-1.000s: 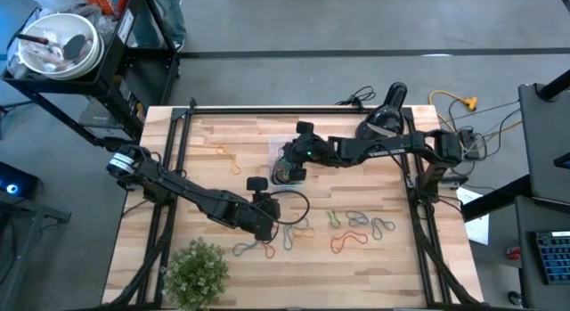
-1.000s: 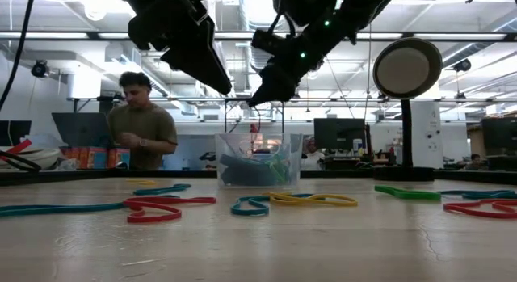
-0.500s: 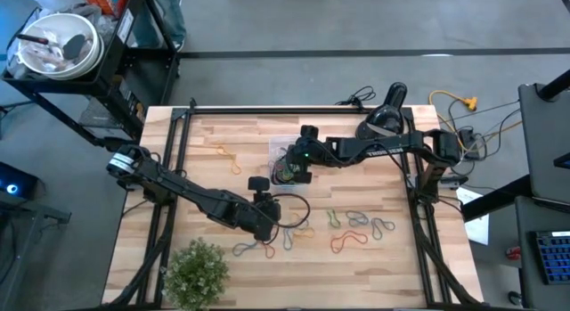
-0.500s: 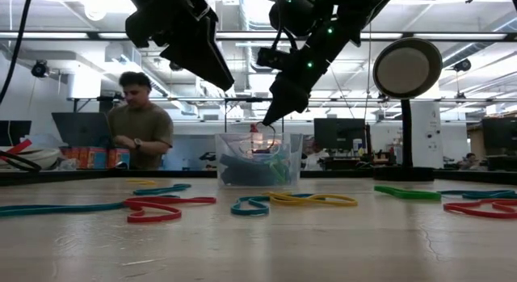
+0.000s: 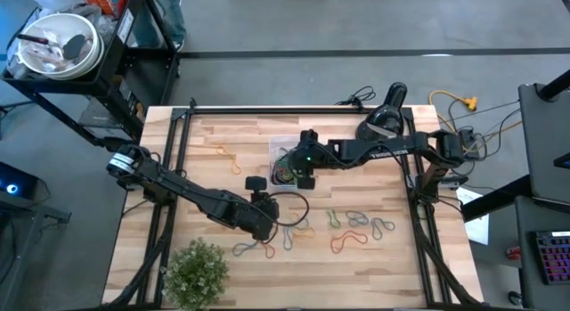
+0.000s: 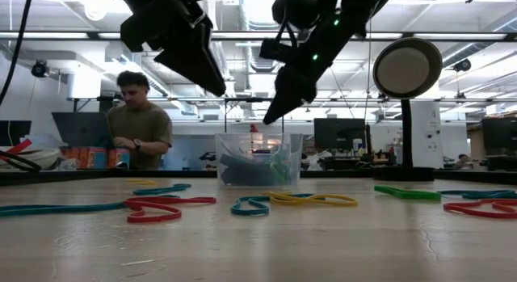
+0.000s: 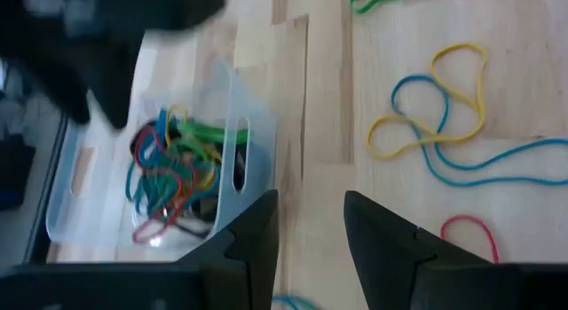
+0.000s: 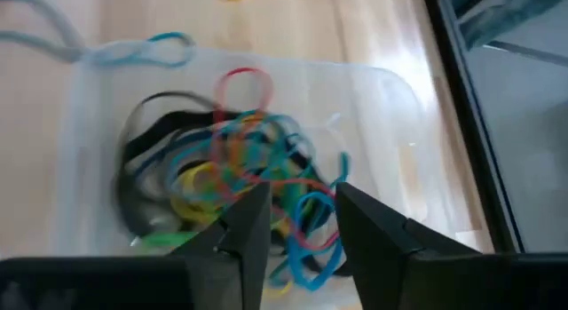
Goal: Pick and place rubber bands into bin
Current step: Put the red rubber band into the transparent bin
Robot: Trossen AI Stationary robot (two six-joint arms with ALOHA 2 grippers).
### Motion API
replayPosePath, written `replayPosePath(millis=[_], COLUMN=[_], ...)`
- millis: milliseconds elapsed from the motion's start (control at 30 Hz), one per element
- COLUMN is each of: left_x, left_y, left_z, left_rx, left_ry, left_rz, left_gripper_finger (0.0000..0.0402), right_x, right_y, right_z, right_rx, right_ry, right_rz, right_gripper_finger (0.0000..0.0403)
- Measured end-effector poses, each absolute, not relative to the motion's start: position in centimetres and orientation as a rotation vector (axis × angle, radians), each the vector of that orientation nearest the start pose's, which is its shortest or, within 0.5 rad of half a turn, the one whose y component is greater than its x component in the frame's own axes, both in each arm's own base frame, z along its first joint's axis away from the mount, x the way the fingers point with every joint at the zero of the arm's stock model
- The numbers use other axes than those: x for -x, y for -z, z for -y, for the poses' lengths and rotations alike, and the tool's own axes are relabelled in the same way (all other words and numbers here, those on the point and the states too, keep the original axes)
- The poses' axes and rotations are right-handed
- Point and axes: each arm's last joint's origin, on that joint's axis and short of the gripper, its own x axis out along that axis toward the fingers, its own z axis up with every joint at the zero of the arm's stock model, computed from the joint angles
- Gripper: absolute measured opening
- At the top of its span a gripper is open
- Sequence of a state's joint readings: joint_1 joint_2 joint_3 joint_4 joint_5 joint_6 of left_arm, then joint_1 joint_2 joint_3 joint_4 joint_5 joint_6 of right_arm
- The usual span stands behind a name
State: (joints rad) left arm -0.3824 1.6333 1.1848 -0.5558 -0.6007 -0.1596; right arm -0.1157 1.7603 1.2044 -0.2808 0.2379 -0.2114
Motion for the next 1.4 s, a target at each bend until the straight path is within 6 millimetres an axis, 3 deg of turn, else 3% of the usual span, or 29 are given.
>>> replayPosePath(millis=[200,367,500,667,800,1000,1400], left_x=[-30.5,-30.3,-30.4,-30.6,-30.8,-31.1,-31.8], left_y=[-23.0,-22.7,-22.7,-22.8,-22.9,-23.1,-23.4], left_z=[10.6,10.7,10.7,10.8,10.8,10.7,10.6], left_rx=[-0.208,-0.128,-0.110,-0.099,-0.117,-0.148,-0.211], left_ry=[-0.319,-0.306,-0.308,-0.304,-0.291,-0.278,-0.232], left_rz=[-0.950,-0.983,-0.969,-0.950,-0.942,-0.917,-0.862], left_gripper_finger=[0.0114,0.0114,0.0114,0.0114,0.0114,0.0114,0.0114], right_x=[-35.3,-32.3,-29.1,-25.2,-22.7,-20.3,-21.1], right_y=[-24.2,-26.0,-26.2,-24.9,-23.2,-22.2,-17.1], right_z=[1.0,-3.1,-5.8,-8.2,-9.0,-8.4,-8.8], right_rx=[0.296,0.331,0.305,0.225,0.203,0.012,-0.013], right_ry=[0.143,0.030,-0.039,-0.107,-0.148,-0.045,-0.050], right_rz=[-0.830,-0.773,-0.740,-0.696,-0.705,-0.773,-0.838], right_gripper_finger=[0.0134,0.0126,0.0118,0.0109,0.0103,0.0093,0.0082])
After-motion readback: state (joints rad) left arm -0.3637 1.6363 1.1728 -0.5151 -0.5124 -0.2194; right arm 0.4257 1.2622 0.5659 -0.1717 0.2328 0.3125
